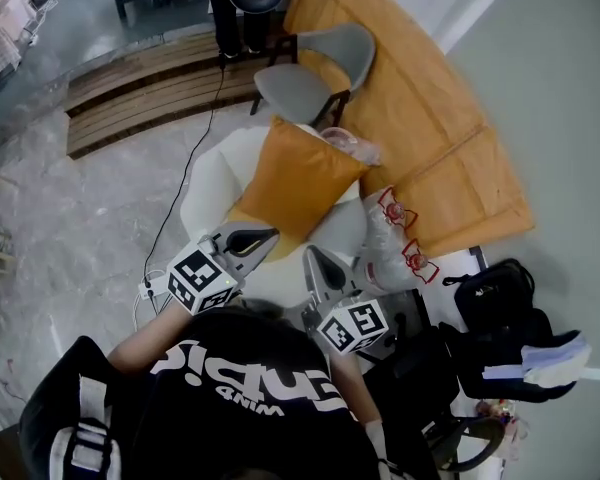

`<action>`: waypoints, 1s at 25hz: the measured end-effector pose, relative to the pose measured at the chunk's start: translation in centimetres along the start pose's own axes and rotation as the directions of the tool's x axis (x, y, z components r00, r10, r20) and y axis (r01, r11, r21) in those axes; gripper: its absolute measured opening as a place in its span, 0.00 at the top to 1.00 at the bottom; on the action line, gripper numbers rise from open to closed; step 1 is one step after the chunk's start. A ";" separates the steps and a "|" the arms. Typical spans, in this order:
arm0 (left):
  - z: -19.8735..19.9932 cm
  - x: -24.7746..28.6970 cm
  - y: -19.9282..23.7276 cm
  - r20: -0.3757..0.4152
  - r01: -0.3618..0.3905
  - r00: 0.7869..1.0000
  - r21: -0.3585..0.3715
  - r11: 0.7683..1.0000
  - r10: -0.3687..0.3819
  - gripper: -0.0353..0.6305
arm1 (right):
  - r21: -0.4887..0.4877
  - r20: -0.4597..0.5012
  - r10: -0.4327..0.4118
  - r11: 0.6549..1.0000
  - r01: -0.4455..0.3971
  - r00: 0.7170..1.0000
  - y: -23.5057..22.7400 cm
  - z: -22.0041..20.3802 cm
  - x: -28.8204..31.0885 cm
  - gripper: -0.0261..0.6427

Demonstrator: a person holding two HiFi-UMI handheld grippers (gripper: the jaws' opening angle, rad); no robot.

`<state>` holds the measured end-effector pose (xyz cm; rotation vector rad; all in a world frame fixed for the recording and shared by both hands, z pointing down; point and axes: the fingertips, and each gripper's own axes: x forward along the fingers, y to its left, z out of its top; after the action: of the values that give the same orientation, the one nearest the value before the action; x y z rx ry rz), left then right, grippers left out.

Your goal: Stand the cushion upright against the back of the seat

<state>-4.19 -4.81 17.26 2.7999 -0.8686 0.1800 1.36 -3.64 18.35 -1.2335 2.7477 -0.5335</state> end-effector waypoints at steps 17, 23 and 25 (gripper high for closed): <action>0.5 -0.5 -0.5 0.027 -0.046 0.999 0.004 0.999 0.046 0.94 | -0.035 0.001 -0.072 0.997 0.072 0.997 0.0 -0.3 0.1 0.93; 0.3 0.2 -0.5 0.023 -0.066 0.998 0.006 0.998 0.065 0.94 | -0.062 0.008 -0.186 0.981 0.186 0.983 -2.0 -0.1 -0.4 0.93; 0.2 0.5 -0.5 0.019 -0.067 0.998 0.005 0.998 0.067 0.94 | -0.057 0.004 -0.202 0.978 0.202 0.979 -2.5 -0.2 -0.5 0.93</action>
<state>-3.51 -4.74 17.09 2.7843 -0.9690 0.1665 3.38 -4.76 19.38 -1.5373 2.6721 -0.4749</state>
